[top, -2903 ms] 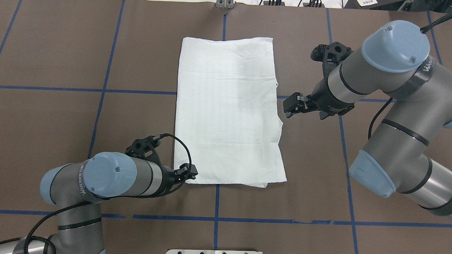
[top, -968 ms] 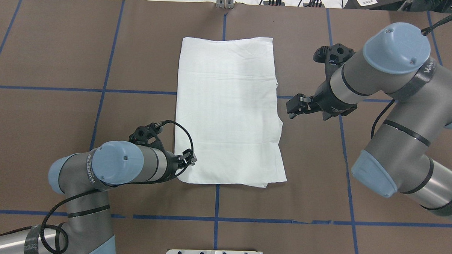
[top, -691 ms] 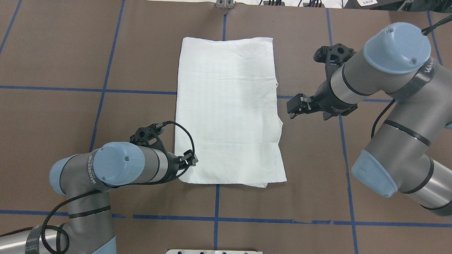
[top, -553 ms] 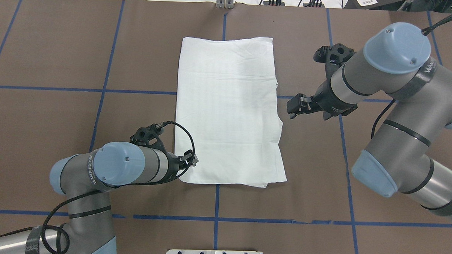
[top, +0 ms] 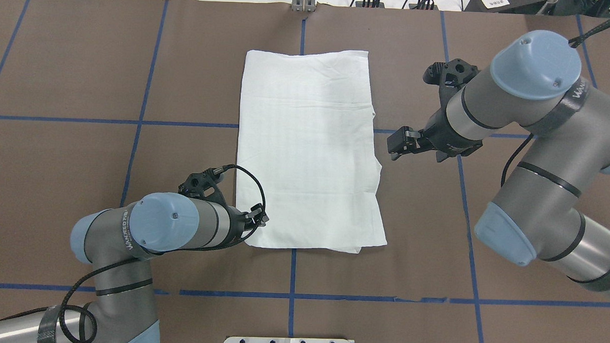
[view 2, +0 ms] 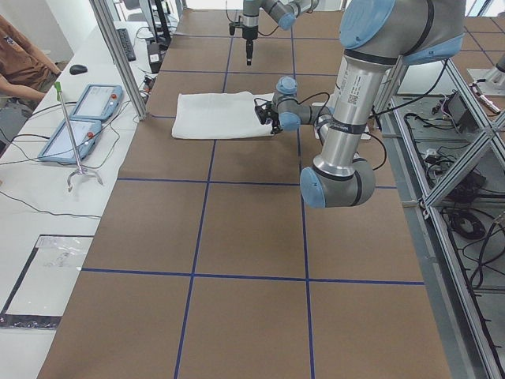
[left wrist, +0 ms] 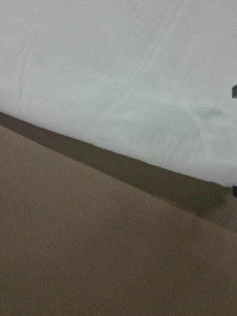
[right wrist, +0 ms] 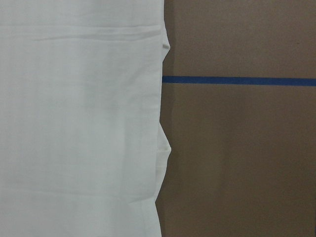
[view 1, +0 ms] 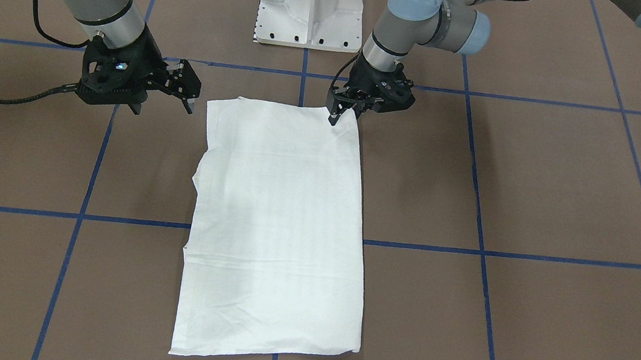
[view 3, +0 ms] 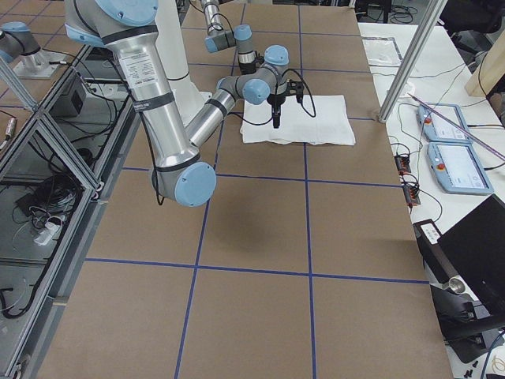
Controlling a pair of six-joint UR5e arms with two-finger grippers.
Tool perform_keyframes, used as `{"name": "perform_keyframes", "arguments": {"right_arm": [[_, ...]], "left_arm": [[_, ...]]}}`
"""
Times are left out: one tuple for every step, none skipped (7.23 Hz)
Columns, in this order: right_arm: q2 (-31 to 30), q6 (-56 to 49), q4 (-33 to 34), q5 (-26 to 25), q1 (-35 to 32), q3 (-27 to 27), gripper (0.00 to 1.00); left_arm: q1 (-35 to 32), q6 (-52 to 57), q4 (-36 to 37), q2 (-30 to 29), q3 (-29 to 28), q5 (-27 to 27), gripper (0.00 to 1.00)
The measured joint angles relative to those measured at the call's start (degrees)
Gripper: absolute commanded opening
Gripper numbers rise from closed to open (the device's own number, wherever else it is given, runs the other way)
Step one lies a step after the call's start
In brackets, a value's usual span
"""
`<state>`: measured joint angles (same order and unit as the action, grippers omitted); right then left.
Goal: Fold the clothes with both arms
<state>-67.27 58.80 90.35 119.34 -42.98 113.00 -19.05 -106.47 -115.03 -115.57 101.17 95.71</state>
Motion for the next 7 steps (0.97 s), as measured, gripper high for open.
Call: {"name": "perform_keyframes", "arguments": {"right_arm": [[0.02, 0.00, 0.00, -0.04, 0.00, -0.03, 1.00], [0.06, 0.02, 0.00, -0.08, 0.00, -0.05, 1.00], [0.09, 0.12, 0.00, -0.10, 0.01, -0.06, 1.00], [0.14, 0.31, 0.00, -0.11, 0.05, -0.06, 1.00], [0.21, 0.55, 0.00, -0.14, 0.11, -0.09, 1.00], [0.33, 1.16, 0.01, -0.15, 0.17, -0.10, 1.00], [0.57, 3.56, 0.03, -0.20, 0.43, -0.02, 1.00]], "left_arm": [[0.03, 0.17, -0.01, -0.03, 0.01, 0.02, 0.21], [0.05, 0.30, -0.02, -0.05, 0.08, 0.08, 0.09], [0.06, 0.42, -0.02, -0.03, 0.19, 0.13, 0.00], [0.06, 0.51, -0.02, -0.02, 0.49, 0.24, 0.00], [0.06, 0.59, -0.02, 0.01, 0.99, 0.43, 0.00], [0.07, 0.70, -0.04, 0.05, 1.47, 0.54, 0.00], [0.07, 0.77, -0.08, 0.06, 1.80, 0.58, 0.00]]}}
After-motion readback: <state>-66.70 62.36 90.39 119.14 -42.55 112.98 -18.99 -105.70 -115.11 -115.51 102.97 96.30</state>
